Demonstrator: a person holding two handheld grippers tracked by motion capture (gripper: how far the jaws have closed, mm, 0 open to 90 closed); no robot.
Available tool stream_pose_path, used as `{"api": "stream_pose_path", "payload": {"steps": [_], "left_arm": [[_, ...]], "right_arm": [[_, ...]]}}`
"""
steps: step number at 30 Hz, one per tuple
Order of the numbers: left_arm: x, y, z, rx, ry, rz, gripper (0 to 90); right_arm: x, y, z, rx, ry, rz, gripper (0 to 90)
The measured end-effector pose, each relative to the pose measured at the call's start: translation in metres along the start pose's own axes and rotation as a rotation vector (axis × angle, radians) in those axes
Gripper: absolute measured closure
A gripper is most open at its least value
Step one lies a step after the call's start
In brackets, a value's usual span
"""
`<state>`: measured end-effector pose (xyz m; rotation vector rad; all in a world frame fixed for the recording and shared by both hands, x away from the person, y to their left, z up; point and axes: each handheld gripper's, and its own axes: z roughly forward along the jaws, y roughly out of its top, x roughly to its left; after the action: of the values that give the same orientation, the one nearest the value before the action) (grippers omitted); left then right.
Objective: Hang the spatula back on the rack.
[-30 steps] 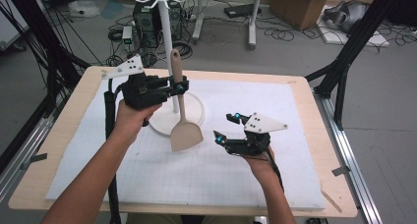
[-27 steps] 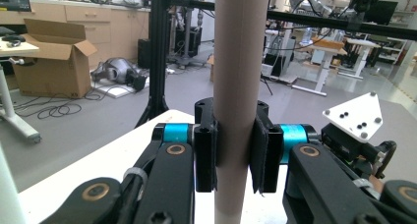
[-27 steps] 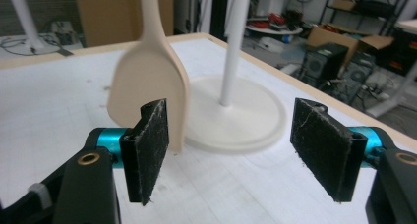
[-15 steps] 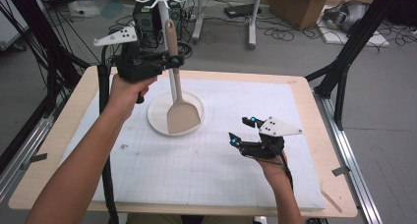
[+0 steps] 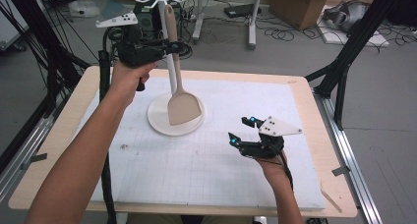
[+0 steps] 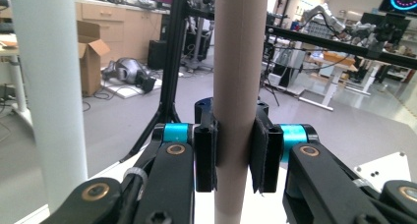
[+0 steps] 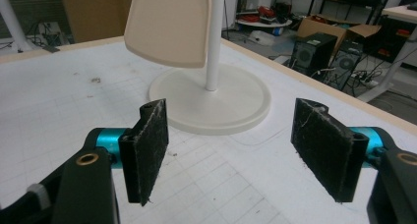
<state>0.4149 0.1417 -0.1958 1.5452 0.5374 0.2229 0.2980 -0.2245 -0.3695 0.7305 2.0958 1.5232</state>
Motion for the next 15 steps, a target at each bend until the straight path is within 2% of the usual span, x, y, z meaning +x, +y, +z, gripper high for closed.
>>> {"api": "stream_pose_path", "payload": {"steps": [8, 10, 15], "left_arm": [[0.008, -0.001, 0.003, 0.005, 0.023, -0.036, 75.2], [0.011, -0.002, 0.004, 0.019, 0.034, -0.036, 75.2], [0.012, -0.004, 0.003, 0.009, 0.048, -0.02, 74.8]], "right_arm": [[0.0, 0.0, 0.0, -0.004, 0.004, -0.002, 29.7], [0.0, 0.0, 0.0, -0.004, 0.006, -0.005, 29.7], [0.0, -0.002, -0.001, -0.001, 0.006, 0.002, 29.7]]}}
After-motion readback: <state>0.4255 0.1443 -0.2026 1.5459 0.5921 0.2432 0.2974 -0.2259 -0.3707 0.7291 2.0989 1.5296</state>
